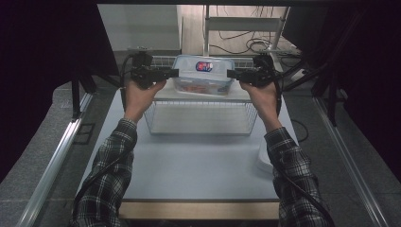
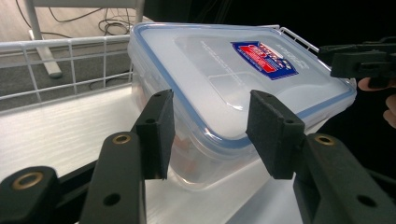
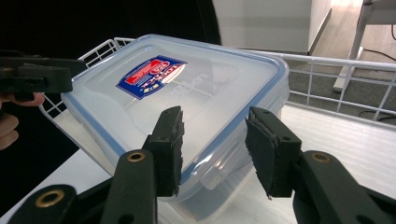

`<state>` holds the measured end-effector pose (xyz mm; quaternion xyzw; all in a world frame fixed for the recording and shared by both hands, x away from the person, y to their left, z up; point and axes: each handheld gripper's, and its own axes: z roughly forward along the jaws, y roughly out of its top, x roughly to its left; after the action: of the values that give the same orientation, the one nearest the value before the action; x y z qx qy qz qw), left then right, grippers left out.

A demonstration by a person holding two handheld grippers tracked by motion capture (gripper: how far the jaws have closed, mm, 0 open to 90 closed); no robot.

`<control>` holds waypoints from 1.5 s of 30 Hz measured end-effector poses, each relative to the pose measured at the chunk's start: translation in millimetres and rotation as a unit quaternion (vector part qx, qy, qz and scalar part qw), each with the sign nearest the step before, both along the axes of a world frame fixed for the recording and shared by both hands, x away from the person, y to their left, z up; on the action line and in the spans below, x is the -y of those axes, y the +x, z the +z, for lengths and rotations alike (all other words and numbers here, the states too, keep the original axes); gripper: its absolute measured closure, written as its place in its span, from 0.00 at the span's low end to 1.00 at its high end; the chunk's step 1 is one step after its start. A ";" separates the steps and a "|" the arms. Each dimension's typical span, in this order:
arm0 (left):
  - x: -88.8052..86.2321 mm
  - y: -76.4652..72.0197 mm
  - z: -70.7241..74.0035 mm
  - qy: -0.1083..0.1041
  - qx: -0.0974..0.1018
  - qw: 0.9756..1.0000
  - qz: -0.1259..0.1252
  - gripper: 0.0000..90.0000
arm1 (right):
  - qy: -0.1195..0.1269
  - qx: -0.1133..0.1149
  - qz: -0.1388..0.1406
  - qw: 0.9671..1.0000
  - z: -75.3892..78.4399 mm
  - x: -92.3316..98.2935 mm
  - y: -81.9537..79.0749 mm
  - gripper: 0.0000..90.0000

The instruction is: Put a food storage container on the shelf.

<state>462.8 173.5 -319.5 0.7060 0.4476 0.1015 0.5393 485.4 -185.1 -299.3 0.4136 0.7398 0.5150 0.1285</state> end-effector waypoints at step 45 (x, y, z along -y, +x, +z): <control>-1.5 -114.8 -30.3 0.025 0.077 0.994 -0.079 0.07 | -0.051 0.092 0.062 0.992 -27.7 21.5 -90.0 0.08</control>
<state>348.0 175.0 -349.9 0.7423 0.3449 0.1243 0.5609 395.4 -206.7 -327.0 0.3105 0.7743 0.5194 0.1850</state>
